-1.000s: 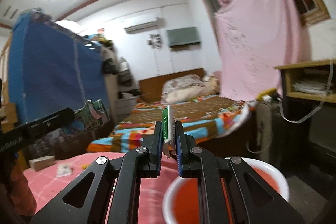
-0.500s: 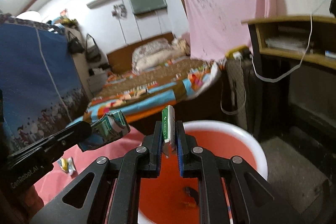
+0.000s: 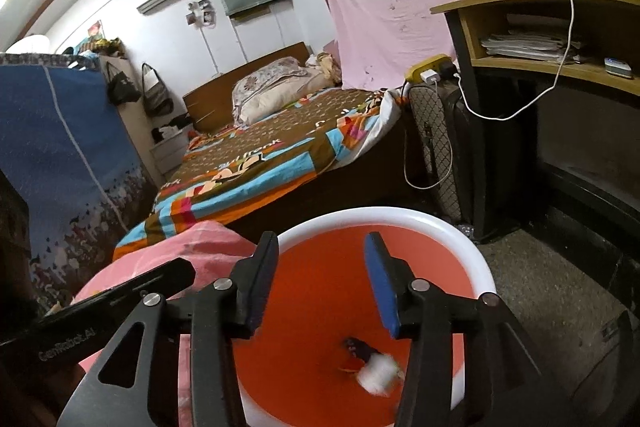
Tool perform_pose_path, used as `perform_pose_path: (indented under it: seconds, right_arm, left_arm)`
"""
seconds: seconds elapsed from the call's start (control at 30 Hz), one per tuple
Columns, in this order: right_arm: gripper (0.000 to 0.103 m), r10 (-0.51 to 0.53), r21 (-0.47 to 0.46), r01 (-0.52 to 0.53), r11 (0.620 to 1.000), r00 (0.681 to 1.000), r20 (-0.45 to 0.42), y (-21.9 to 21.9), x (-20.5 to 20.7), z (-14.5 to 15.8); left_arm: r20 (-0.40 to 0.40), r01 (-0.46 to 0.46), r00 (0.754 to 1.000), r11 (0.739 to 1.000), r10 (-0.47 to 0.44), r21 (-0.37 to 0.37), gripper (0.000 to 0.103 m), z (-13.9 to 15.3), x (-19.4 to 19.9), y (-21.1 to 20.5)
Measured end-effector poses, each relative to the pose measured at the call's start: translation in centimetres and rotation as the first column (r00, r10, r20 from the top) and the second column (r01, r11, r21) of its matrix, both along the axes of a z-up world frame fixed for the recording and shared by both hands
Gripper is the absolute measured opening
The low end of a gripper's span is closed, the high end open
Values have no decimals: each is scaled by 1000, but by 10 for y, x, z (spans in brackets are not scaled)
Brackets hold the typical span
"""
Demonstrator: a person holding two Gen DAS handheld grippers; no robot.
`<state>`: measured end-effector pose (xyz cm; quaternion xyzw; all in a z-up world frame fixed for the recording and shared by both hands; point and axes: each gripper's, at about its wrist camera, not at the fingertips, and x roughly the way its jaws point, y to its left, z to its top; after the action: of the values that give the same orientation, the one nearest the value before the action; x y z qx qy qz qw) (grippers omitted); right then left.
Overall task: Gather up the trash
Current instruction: 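Open both tools to drop the items into the bucket, then move both open tools back over the remaining trash on the bedspread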
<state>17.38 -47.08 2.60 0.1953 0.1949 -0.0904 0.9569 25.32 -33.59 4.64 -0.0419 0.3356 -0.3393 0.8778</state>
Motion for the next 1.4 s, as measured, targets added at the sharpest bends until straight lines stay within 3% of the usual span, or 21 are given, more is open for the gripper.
perform_pose_path:
  seconds: [0.2,0.4,0.47,0.5,0.53,0.67,0.73,0.8,1.13,1.4]
  right_arm:
    - [44,-25,-7,25,1000,999,43,-1,-3,8]
    - [47,-16,-66,25,997,990,137,15,-7,23]
    - [53,-10,-89,25,996,986,168,22,-8,28]
    - [64,-5,-102,24,995,982,187,26,-8,31]
    - [76,3,-112,21,994,978,208,32,-9,33]
    - [82,46,-145,-5,989,959,280,51,-12,42]
    - [94,71,-168,-18,986,947,314,64,-12,45]
    - [103,89,-186,-25,982,934,345,75,-13,47]
    - [103,228,-269,-112,957,862,452,133,-10,52]
    - [103,314,-331,-158,930,809,496,175,-10,52]
  left_arm:
    - [19,-46,999,998,46,-35,22,6,-1,16]
    - [117,-143,982,988,150,-65,40,20,-9,51]
    - [148,-188,969,979,198,-80,48,26,-13,67]
    - [162,-207,962,974,219,-88,53,28,-15,75]
    - [181,-236,951,967,251,-100,59,30,-18,86]
    - [254,-311,909,943,331,-116,73,40,-27,117]
    - [289,-348,883,929,370,-124,86,43,-31,133]
    - [317,-393,852,909,418,-142,91,45,-37,152]
    - [436,-553,709,821,554,-145,91,37,-67,231]
    - [514,-619,618,772,594,-148,91,31,-88,277]
